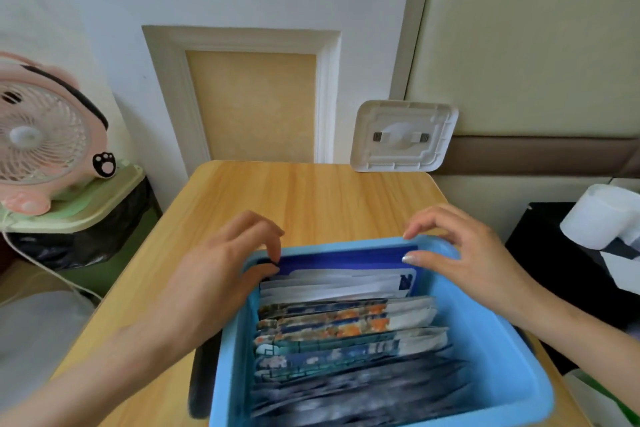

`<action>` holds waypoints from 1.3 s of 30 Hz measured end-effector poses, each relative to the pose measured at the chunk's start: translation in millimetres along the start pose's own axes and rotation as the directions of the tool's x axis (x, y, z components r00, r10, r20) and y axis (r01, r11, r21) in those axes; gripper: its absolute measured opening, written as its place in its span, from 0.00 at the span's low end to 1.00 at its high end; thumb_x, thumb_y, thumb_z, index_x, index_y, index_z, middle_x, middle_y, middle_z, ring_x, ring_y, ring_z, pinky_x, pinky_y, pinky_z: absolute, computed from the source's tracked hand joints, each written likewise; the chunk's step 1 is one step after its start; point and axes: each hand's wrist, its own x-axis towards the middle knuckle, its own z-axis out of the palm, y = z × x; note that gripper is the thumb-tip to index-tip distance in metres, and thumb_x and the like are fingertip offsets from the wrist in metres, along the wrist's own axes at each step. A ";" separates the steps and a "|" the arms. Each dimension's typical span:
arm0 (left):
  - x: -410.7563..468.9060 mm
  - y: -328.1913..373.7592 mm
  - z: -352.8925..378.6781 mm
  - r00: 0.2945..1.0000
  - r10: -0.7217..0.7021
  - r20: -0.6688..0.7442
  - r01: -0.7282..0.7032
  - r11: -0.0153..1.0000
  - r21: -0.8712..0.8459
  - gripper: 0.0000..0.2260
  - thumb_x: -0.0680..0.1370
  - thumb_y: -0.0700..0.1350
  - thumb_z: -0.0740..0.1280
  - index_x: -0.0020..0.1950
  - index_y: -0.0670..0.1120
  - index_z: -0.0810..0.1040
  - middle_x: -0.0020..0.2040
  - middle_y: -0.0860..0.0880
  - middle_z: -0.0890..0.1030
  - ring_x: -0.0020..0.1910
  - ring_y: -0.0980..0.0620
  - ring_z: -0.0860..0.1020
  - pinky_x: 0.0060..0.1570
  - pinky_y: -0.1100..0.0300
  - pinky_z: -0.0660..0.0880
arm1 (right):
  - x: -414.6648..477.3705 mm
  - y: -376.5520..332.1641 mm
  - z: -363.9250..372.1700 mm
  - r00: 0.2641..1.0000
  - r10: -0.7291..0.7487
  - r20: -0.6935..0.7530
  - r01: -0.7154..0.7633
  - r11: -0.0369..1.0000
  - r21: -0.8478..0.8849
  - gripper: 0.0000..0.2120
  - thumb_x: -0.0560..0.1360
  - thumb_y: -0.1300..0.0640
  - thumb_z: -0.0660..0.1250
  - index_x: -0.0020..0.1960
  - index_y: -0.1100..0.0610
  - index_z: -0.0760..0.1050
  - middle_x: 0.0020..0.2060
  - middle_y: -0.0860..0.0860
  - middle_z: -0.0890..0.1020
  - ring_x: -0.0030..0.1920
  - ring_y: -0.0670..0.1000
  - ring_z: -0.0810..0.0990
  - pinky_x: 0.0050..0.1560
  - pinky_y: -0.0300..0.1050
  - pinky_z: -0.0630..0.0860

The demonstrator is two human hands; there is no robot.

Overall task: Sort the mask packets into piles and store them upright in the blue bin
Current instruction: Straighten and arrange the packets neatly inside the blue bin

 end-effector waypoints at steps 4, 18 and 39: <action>3.2 1.6 -5.0 0.995 0.000 0.095 -0.020 0.978 0.208 0.04 0.69 0.49 0.74 0.38 0.56 0.79 0.53 0.57 0.79 0.49 0.54 0.78 0.43 0.61 0.70 | -1.1 -2.5 -0.2 0.988 -0.098 0.117 0.118 0.977 -0.180 0.10 0.67 0.56 0.75 0.41 0.43 0.78 0.51 0.37 0.76 0.55 0.41 0.75 0.56 0.33 0.68; 13.1 5.7 -9.1 0.977 -0.108 0.183 0.112 0.994 -0.013 0.06 0.70 0.50 0.73 0.35 0.55 0.77 0.56 0.60 0.77 0.52 0.63 0.74 0.52 0.58 0.74 | -4.4 -13.0 0.4 0.940 -0.317 0.124 0.340 0.876 -0.342 0.03 0.72 0.53 0.69 0.43 0.50 0.76 0.52 0.44 0.75 0.53 0.46 0.76 0.51 0.47 0.75; 21.8 0.2 -31.9 0.998 -0.055 0.012 0.056 0.993 -0.101 0.05 0.71 0.52 0.69 0.39 0.52 0.80 0.57 0.59 0.78 0.57 0.58 0.75 0.58 0.56 0.71 | 1.9 -6.9 6.7 0.939 -0.242 0.243 0.287 0.943 -0.169 0.03 0.69 0.52 0.69 0.38 0.49 0.80 0.55 0.42 0.75 0.60 0.42 0.72 0.58 0.40 0.70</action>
